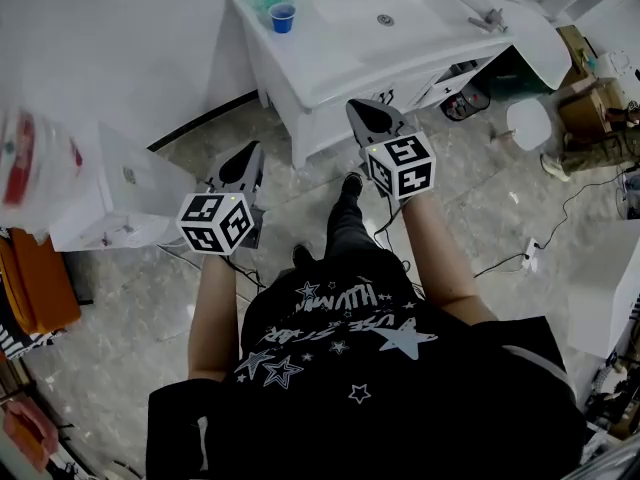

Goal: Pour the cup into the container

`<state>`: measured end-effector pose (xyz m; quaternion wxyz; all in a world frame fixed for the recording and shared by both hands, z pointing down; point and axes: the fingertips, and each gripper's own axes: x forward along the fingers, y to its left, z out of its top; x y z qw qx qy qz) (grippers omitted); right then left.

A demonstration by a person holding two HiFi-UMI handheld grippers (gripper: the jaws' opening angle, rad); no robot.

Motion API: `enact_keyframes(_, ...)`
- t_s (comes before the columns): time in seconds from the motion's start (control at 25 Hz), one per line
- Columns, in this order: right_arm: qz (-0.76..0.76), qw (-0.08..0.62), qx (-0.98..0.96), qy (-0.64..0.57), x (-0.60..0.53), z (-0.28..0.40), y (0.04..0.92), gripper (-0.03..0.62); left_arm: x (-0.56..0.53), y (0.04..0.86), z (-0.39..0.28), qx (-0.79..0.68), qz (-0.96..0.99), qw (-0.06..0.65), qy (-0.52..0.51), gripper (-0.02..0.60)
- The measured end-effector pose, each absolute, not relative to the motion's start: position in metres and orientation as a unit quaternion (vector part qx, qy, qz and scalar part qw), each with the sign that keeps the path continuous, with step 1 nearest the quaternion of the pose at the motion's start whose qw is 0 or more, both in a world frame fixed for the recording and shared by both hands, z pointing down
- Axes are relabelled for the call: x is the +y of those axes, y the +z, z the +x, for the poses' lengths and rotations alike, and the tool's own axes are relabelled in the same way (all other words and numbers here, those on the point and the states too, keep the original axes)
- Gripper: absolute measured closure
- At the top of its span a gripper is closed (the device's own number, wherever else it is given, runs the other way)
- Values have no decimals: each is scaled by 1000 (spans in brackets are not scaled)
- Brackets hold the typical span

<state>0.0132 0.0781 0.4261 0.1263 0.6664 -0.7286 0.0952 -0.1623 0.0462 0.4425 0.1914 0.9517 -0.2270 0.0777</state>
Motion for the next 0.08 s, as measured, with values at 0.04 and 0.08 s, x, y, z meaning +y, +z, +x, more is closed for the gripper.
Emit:
enact_keyframes(0.04, 667, 126, -728, 98, 78, 13, 427, 589, 45, 443, -163, -226, 952, 192, 78, 571)
enact_keyframes(0.08, 668, 125, -727, 101, 78, 13, 428, 588, 44, 443, -163, -224, 952, 193, 78, 571)
